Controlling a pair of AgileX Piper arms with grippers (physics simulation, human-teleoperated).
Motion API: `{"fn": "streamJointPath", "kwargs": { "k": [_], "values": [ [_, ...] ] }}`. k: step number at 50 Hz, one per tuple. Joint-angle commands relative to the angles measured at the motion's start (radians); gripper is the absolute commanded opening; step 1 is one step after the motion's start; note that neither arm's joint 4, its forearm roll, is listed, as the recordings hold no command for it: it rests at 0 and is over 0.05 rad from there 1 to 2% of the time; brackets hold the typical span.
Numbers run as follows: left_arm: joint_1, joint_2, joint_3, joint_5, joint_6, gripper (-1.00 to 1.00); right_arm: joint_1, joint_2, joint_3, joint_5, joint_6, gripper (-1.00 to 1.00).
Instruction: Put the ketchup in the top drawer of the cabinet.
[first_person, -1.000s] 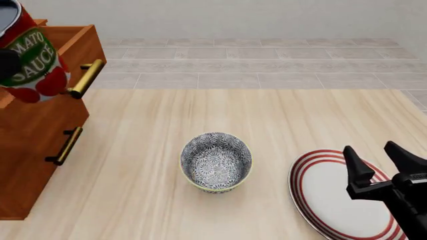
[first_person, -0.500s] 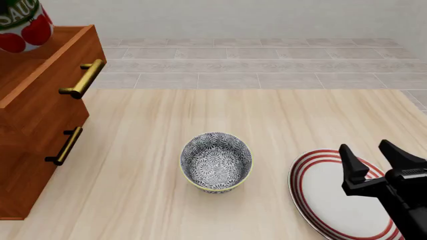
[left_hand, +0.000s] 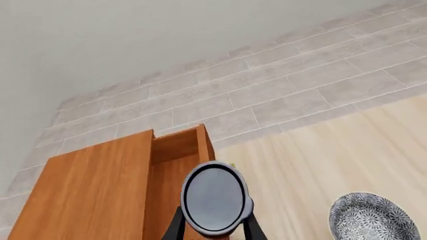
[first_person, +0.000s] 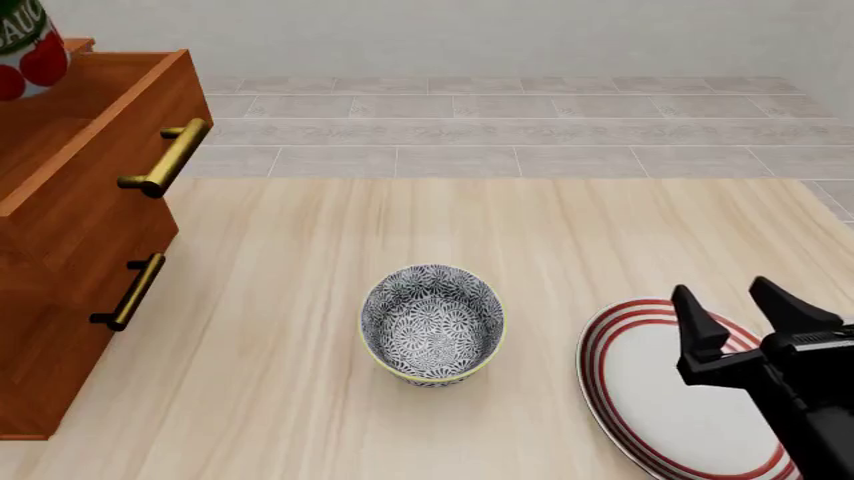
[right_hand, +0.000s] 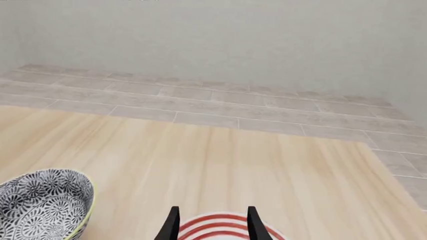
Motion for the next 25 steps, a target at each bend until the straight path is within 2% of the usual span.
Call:
{"fn": "streamJointPath", "kwargs": {
  "k": [1, 3, 4, 6, 11, 18, 25],
  "values": [
    [0.041, 0.022, 0.031, -0.002, 0.013, -1.0, -0.003, 0.067, 0.0, -0.062, 0.035, 1.0],
    [0.052, 0.056, 0.037, 0.045, -0.032, -1.0, -0.004, 0.084, 0.0, -0.08, 0.037, 1.0],
    [0.049, 0.031, 0.044, 0.025, 0.002, -1.0, -0.005, 0.089, 0.0, -0.085, 0.037, 1.0],
    [0.063, 0.025, 0.056, 0.023, 0.023, -1.0, -0.008, 0.087, 0.0, -0.085, 0.037, 1.0],
    [0.089, 0.02, 0.058, 0.029, 0.026, -1.0, -0.008, 0.091, 0.0, -0.09, 0.039, 1.0],
    [0.13, 0.01, 0.07, 0.037, 0.054, -1.0, -0.009, 0.159, 0.0, -0.157, 0.042, 1.0],
    [0.152, 0.017, 0.07, 0.041, 0.045, -1.0, -0.008, 0.231, 0.0, -0.226, 0.043, 1.0]
  ]
}}
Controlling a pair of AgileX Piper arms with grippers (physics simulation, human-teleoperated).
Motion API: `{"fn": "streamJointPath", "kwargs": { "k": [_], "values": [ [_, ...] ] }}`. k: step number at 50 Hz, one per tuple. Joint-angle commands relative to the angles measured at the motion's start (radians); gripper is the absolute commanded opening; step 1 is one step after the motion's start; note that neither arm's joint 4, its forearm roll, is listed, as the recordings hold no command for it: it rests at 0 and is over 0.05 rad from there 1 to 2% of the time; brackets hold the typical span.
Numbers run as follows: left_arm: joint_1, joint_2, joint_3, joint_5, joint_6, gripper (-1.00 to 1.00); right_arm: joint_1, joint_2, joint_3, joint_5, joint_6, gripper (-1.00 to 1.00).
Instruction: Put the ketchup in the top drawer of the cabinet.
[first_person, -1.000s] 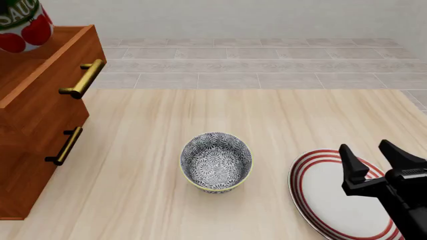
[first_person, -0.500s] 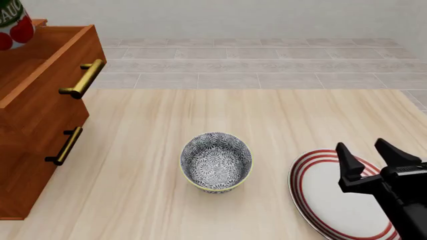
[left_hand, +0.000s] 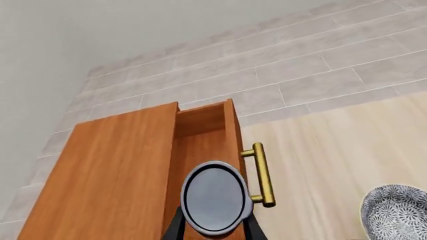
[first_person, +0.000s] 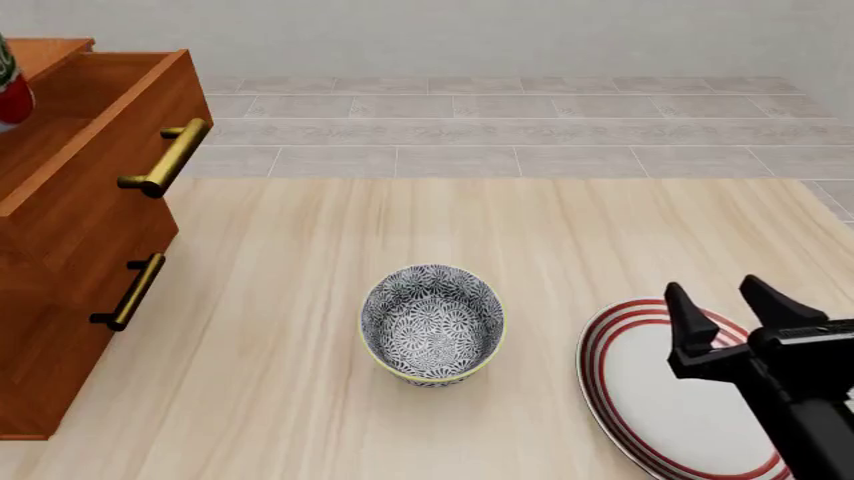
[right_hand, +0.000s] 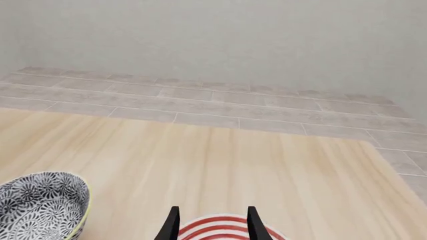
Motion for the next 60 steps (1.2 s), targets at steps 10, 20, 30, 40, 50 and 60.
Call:
{"fn": "streamJointPath", "kwargs": {
  "k": [10, 20, 30, 40, 50, 60],
  "values": [
    [0.027, 0.032, 0.069, -0.022, 0.016, -1.0, -0.007, 0.064, 0.0, -0.057, 0.032, 1.0],
    [0.024, 0.026, 0.127, -0.046, 0.018, -1.0, -0.007, 0.08, 0.0, -0.071, 0.03, 1.0],
    [0.045, 0.027, 0.143, -0.062, 0.027, -1.0, -0.008, 0.115, 0.0, -0.101, 0.028, 1.0],
    [0.052, 0.042, 0.074, -0.023, 0.018, -1.0, -0.004, 0.152, 0.0, -0.135, 0.028, 1.0],
    [0.065, 0.03, 0.13, -0.044, 0.021, -1.0, -0.001, 0.161, 0.0, -0.14, 0.029, 1.0],
    [0.073, 0.039, 0.132, -0.044, 0.011, -1.0, -0.001, 0.164, 0.0, -0.14, 0.029, 1.0]
  ]
}}
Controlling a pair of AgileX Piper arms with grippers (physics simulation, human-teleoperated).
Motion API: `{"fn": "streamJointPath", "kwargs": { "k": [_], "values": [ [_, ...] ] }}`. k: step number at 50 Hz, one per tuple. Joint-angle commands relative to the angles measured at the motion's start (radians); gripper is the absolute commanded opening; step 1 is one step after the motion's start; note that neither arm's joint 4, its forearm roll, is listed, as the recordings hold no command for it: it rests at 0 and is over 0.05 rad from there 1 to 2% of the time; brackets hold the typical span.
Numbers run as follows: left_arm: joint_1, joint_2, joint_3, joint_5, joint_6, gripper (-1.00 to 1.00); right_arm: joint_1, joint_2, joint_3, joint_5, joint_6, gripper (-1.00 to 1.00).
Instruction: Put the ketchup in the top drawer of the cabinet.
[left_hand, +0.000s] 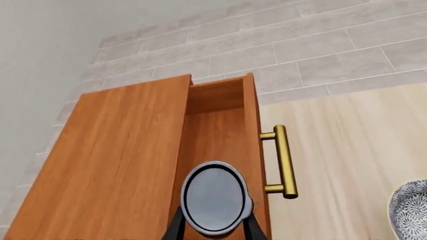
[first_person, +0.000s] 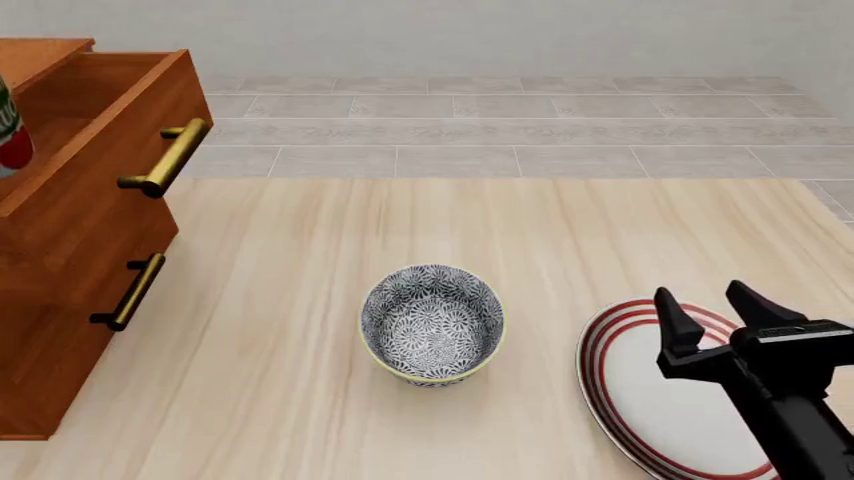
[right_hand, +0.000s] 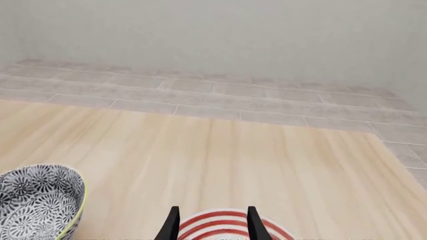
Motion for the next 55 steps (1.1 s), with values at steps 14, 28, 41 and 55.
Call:
{"fn": "streamJointPath", "kwargs": {
  "k": [14, 28, 41, 55],
  "values": [
    [-0.002, 0.024, 0.041, -0.003, -0.009, -1.0, 0.002, -0.001, -0.001, 0.0, 0.025, 1.0],
    [0.0, 0.027, 0.056, -0.014, -0.011, -1.0, 0.003, 0.003, -0.002, 0.0, 0.025, 1.0],
    [0.002, 0.028, 0.059, -0.013, -0.016, 1.0, 0.005, 0.007, -0.003, 0.0, 0.026, 1.0],
    [-0.015, 0.022, 0.018, 0.013, -0.014, 1.0, 0.002, 0.002, 0.0, 0.0, 0.028, 1.0]
  ]
}}
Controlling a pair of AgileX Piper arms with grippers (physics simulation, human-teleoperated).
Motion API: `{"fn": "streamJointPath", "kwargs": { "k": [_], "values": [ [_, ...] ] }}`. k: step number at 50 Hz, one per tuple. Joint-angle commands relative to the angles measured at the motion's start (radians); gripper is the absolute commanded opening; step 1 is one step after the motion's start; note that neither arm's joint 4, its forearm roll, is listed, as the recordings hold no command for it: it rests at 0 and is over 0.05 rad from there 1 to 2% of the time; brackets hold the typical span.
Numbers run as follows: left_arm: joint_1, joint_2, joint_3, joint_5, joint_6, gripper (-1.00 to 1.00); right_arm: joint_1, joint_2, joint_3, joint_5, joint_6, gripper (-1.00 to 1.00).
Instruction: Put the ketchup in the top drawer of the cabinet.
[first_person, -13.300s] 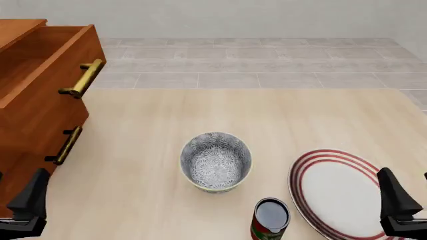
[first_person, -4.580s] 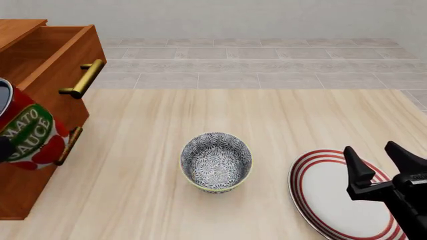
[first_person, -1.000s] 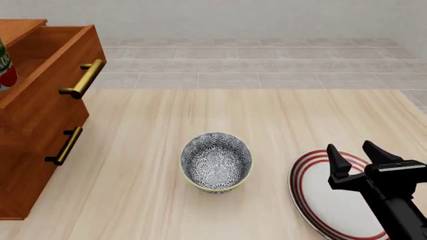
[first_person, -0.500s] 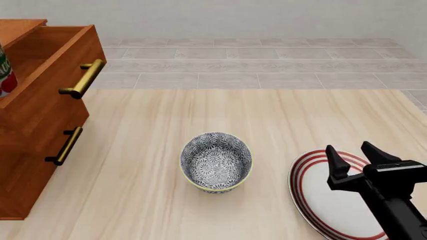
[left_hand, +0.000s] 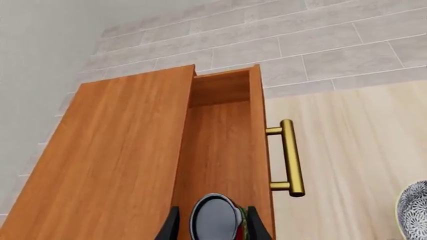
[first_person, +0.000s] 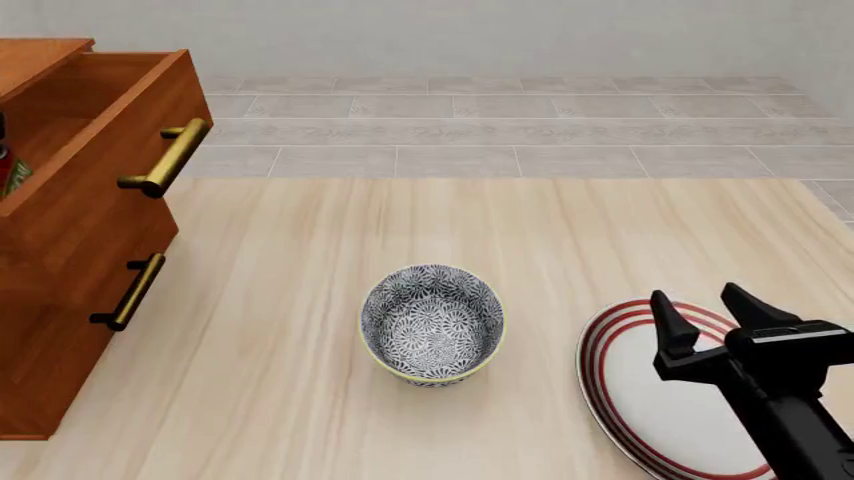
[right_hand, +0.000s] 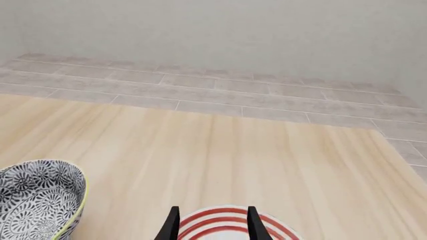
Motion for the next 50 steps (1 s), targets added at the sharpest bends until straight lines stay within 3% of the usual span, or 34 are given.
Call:
{"fn": "streamJointPath", "kwargs": {
  "k": [1, 37, 43, 50],
  "values": [
    [-0.041, 0.013, -0.027, 0.04, -0.009, 1.0, -0.005, -0.019, 0.001, 0.0, 0.03, 1.0],
    [-0.137, -0.101, -0.25, 0.236, -0.041, 1.0, 0.004, -0.022, 0.002, 0.004, 0.024, 1.0],
    [-0.223, -0.156, -0.295, 0.281, -0.045, 1.0, 0.001, -0.028, 0.002, 0.009, 0.02, 1.0],
    [-0.304, -0.241, -0.241, 0.306, -0.027, 1.0, 0.003, -0.041, 0.002, 0.023, 0.019, 1.0]
  ]
}}
